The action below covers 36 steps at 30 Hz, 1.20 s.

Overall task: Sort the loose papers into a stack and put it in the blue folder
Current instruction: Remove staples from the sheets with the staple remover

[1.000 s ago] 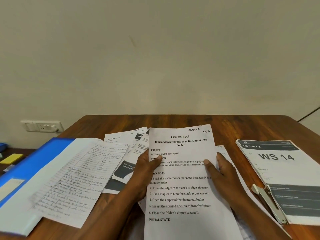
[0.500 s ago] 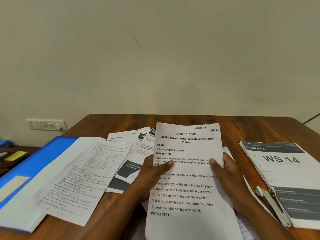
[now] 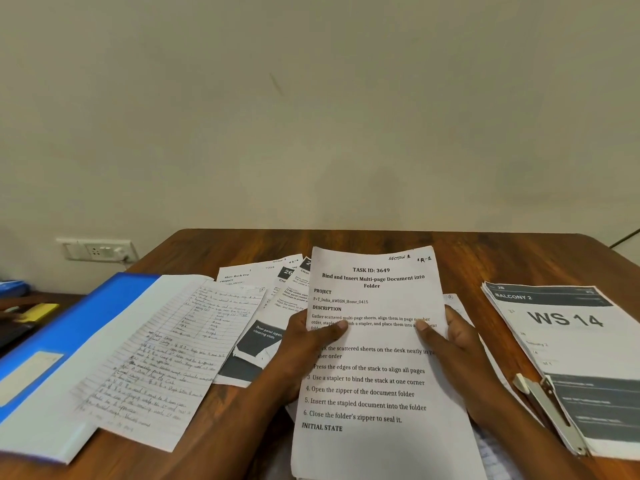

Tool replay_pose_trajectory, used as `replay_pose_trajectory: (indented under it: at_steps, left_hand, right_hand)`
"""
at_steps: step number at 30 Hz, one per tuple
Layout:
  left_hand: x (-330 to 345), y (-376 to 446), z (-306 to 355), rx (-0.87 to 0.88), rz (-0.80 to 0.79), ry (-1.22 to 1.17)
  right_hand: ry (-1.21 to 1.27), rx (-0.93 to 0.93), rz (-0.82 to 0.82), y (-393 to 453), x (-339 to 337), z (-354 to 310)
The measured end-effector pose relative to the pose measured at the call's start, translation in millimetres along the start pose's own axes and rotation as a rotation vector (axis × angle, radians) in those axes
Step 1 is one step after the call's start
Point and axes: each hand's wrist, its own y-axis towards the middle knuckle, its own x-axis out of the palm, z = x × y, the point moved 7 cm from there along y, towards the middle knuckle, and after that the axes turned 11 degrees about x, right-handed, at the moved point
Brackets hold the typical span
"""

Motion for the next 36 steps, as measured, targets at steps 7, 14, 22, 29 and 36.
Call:
replay_pose_trajectory:
  at_steps: [7,14,22,29,36]
  left_hand:
    - [2,-1,2,0.029,0.003,0.019]
    - [8,-3,4,0.031,0.009,0.014]
    - [10,-5,3,0.043,-0.037,0.083]
    - [-5,3,24,0.25,0.015,0.14]
    - [-61,14,34,0.365,0.352,1.056]
  right_hand:
    - [-0.092,0.004,0.029,4,-9,-3]
    - [-0.059,0.039,0.046,6,-9,2]
    - [-0.057,0.049,0.05,3,-9,0]
    - [0.13,0.08,0.106,5,-35,-13]
    - [-0.119,0.065,0.307,6,-54,-14]
